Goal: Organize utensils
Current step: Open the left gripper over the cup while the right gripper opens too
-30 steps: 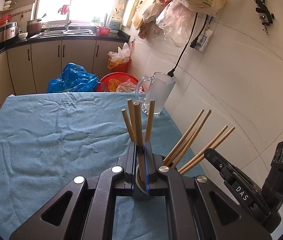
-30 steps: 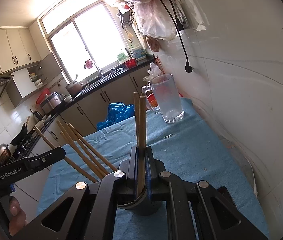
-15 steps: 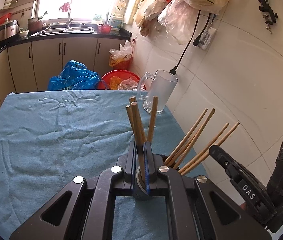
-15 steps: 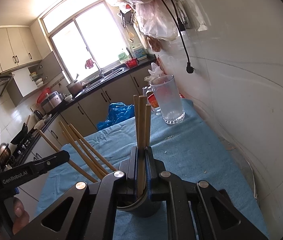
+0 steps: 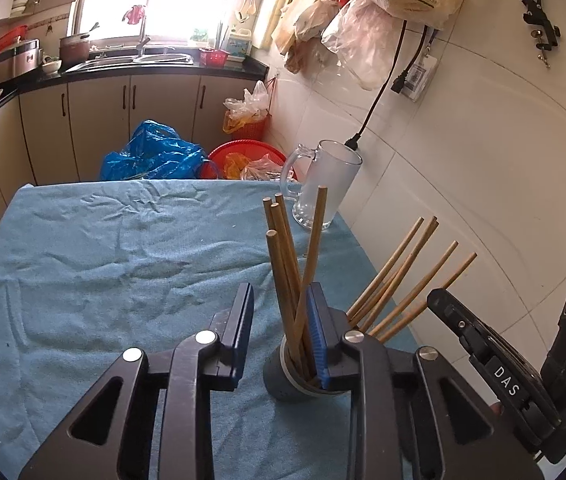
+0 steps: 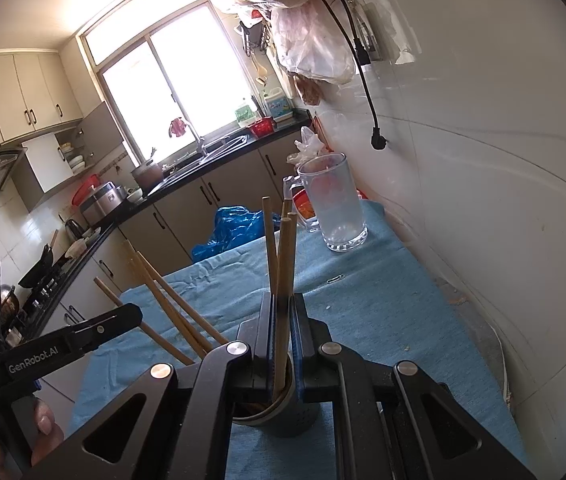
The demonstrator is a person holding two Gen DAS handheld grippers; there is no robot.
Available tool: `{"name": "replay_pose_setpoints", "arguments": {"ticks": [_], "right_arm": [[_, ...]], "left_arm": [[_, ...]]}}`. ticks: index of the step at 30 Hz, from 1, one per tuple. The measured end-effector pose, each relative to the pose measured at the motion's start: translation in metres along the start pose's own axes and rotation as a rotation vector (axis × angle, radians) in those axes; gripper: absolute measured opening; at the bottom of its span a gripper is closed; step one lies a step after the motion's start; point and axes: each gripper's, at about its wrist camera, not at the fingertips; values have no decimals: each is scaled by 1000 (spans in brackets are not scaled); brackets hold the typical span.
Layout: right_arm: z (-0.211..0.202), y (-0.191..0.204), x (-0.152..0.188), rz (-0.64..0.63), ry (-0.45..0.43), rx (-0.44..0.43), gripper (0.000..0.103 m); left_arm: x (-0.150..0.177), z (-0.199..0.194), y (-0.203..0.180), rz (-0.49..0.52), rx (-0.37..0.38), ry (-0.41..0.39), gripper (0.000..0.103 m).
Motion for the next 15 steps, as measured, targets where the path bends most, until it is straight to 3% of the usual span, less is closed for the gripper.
{"name": "replay_pose_setpoints", "arguments": {"ticks": [3,15], "right_arm": [[2,0,-1,-2,5,1,12],[-1,2,0,-15,-6,21,50]], "left_arm": [[0,0,1,-4,-4,1,27],[1,-1,8,-29,-37,-11,49]]}}
Point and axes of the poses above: each gripper's, at about its wrist camera, not at the fingertips, and z roughly the way its jaws point, y to its left, x to its underside, and after that the axes turned 4 degrees about -x, right-handed
